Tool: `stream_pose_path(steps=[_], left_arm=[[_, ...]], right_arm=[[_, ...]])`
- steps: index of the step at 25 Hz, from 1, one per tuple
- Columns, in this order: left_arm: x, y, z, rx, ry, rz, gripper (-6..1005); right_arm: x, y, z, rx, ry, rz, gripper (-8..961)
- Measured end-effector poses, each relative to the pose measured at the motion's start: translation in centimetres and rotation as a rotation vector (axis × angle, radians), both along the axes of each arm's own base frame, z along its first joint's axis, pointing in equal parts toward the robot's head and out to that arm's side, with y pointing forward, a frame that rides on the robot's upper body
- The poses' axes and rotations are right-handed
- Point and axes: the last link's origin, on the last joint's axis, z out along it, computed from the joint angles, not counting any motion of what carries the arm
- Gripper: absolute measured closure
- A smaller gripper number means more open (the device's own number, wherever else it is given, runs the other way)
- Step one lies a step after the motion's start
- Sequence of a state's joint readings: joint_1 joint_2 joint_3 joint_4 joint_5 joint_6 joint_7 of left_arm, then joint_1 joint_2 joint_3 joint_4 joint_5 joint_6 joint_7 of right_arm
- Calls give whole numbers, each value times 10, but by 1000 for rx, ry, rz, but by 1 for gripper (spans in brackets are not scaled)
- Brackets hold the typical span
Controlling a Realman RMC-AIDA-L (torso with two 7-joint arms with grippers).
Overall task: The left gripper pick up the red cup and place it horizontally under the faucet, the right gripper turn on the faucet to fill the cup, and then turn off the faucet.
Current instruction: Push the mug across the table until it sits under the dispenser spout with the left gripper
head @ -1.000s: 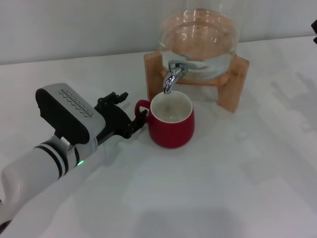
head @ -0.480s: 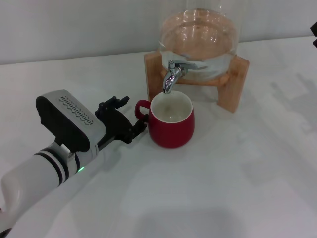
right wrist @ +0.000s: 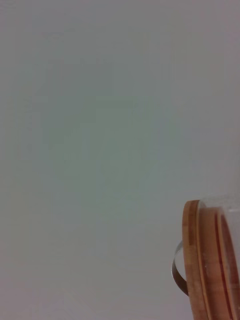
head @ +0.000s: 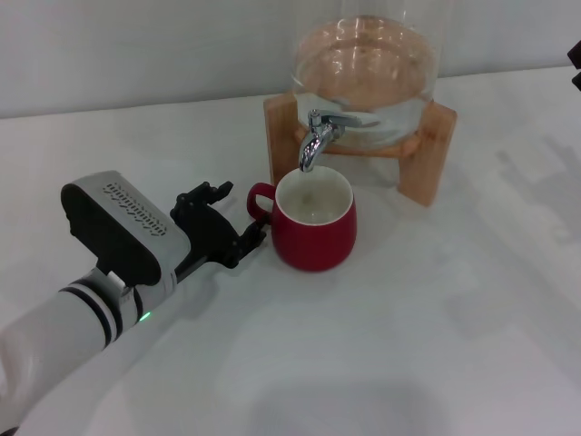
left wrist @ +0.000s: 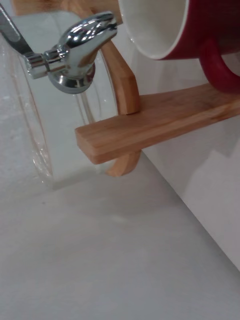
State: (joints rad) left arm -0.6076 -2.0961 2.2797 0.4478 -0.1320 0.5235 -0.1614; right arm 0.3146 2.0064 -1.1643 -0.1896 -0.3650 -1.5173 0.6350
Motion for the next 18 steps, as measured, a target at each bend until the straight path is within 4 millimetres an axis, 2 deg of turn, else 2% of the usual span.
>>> stream_pose_path(steps=[18], left_arm=[[-10, 0, 5, 27, 1, 31, 344]], right_arm=[[0, 0, 0, -1, 0, -1, 85]])
